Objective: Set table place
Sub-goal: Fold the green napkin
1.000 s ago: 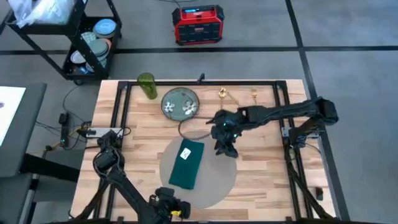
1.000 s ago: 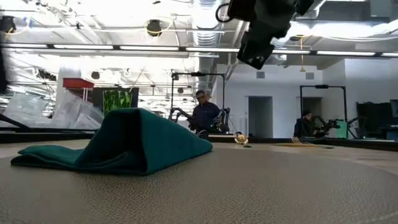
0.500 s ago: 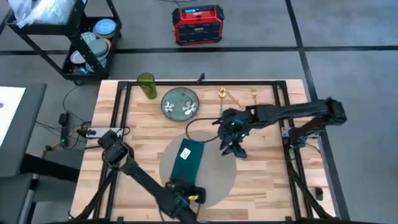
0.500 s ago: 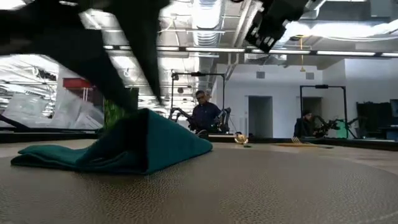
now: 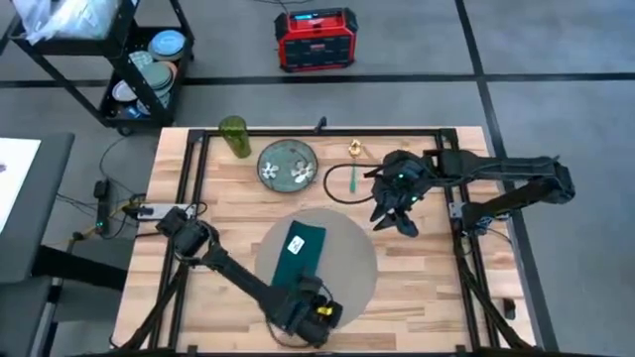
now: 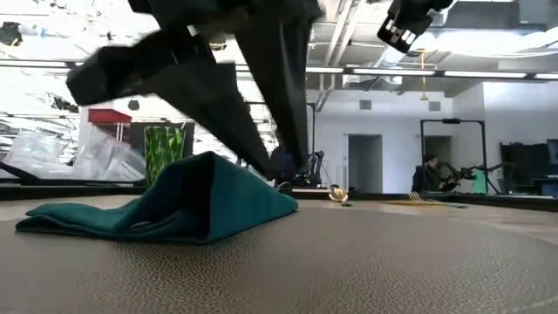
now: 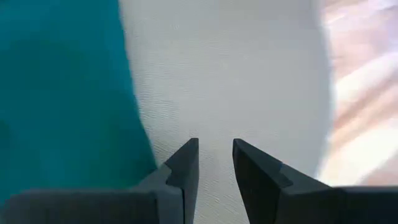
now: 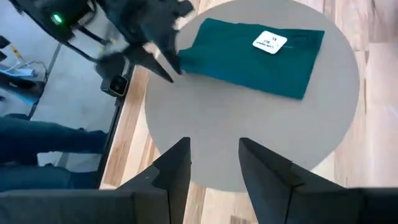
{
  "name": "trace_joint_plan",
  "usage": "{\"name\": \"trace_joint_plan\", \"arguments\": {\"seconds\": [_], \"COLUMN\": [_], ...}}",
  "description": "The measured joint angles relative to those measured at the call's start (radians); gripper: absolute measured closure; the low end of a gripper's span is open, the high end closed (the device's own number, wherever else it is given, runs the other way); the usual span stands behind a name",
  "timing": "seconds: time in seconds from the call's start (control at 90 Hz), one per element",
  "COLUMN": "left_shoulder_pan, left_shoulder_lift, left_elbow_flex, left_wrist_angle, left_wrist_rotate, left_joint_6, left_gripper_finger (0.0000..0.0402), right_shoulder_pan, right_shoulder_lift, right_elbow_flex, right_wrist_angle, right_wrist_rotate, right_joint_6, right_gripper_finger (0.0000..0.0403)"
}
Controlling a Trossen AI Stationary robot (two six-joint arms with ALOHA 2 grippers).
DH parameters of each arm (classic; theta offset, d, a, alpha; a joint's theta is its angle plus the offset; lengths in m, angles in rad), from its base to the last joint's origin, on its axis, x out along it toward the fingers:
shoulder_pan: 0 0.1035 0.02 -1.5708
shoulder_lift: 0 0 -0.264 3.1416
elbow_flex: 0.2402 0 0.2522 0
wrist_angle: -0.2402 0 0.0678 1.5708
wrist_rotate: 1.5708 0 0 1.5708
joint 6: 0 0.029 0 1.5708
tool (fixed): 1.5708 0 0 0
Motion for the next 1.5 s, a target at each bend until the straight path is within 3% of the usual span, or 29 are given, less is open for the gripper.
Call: {"name": "trace_joint_plan", "arguments": {"seconds": [0.122, 0.3, 0.478, 0.533, 0.744, 0.911, 1.011, 1.089, 1.278, 1.5], "left_shoulder_pan": [-0.062, -0.166, -0.257, -0.265, -0.279, -0.277, -0.274, -0.270, -0.251, -0.208], "left_shoulder_lift": [-0.001, -0.048, -0.100, -0.103, -0.101, -0.101, -0.101, -0.101, -0.101, -0.101], "left_elbow_flex": [0.003, 0.038, 0.042, 0.043, -0.013, -0.088, -0.120, -0.155, -0.225, -0.227], "left_wrist_angle": [-0.004, -0.202, -0.232, -0.231, -0.218, -0.259, -0.253, -0.236, -0.112, -0.119], "left_wrist_rotate": [-0.049, -0.083, -0.257, -0.241, 0.010, 0.001, -0.103, -0.126, -0.120, -0.169], "left_joint_6": [-0.010, -0.090, 0.131, 0.205, 0.405, 0.302, 0.193, 0.149, 0.172, 0.184], "left_gripper_finger": [0.0320, 0.0320, 0.0320, 0.0320, 0.0320, 0.0310, 0.0294, 0.0280, 0.0249, 0.0242], "right_shoulder_pan": [0.000, 0.014, 0.035, 0.038, 0.026, 0.022, 0.023, 0.024, 0.023, 0.014], "right_shoulder_lift": [0.007, 0.025, 0.024, 0.024, 0.024, 0.024, 0.024, 0.024, 0.024, 0.024], "right_elbow_flex": [0.000, 0.000, 0.000, 0.000, 0.000, 0.000, 0.000, 0.000, 0.000, 0.000], "right_wrist_angle": [-0.027, -0.024, -0.018, -0.021, -0.013, -0.006, -0.009, -0.009, -0.009, -0.005], "right_wrist_rotate": [0.001, 0.008, 0.082, 0.096, 0.141, 0.158, 0.158, 0.158, 0.202, 0.240], "right_joint_6": [0.020, 0.068, 0.071, 0.071, 0.063, 0.054, 0.044, 0.034, -0.010, -0.009], "right_gripper_finger": [0.0278, 0.0278, 0.0278, 0.0278, 0.0278, 0.0278, 0.0278, 0.0278, 0.0278, 0.0278]}}
